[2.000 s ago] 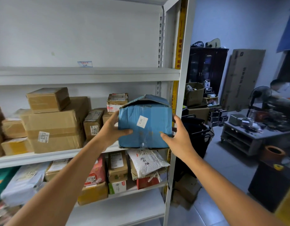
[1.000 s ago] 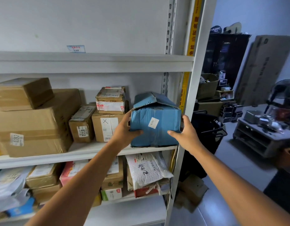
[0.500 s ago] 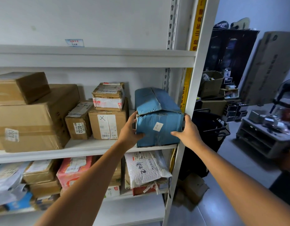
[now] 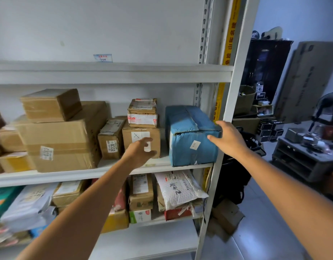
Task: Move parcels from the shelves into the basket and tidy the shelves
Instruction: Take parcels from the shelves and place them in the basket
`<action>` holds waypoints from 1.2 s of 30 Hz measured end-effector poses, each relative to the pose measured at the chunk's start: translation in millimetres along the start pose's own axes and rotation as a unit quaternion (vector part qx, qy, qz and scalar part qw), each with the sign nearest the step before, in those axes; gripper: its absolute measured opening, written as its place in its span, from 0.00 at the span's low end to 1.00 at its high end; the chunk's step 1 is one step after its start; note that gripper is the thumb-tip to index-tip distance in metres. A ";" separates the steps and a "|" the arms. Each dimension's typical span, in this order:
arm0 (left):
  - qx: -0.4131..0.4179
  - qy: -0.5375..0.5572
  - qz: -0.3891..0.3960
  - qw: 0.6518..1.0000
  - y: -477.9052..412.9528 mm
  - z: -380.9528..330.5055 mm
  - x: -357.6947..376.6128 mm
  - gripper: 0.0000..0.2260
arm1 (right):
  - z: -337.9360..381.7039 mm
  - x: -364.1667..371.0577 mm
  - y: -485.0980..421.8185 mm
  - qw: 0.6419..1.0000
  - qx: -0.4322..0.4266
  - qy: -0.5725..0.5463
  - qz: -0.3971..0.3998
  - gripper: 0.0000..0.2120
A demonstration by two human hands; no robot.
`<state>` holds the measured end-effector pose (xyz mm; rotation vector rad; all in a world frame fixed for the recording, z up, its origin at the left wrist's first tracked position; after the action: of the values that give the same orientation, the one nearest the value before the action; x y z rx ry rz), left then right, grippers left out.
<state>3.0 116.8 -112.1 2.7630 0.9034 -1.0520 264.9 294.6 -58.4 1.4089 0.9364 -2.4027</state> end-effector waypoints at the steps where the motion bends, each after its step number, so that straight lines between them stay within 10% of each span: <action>1: -0.004 -0.002 -0.010 1.000 3.5 5.2 -14.2 0.25 | 10.0 -3.6 1.4 1.000 -0.008 0.004 -0.001 0.30; 21: -0.006 -0.012 -0.089 0.996 -35.8 8.9 -116.0 0.15 | 165.0 59.3 -84.2 0.989 -0.039 -0.116 0.086 0.22; 36: 0.016 0.108 -0.137 0.984 -84.7 -3.3 -90.6 0.22 | 185.2 116.1 -139.4 0.896 -0.010 -0.365 0.252 0.13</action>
<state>-94.8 142.0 -40.1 2.8795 1.3392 -0.8083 7.0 305.7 -33.8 0.5266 0.3392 -2.1963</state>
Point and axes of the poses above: each hand's wrist, its own y-axis away from the middle knuckle, its own x-axis out of the palm, z = x × y, the point moved 6 cm from there along -y, towards the middle knuckle, and after that the axes turned 11 degrees about y, right-handed, at the moved point
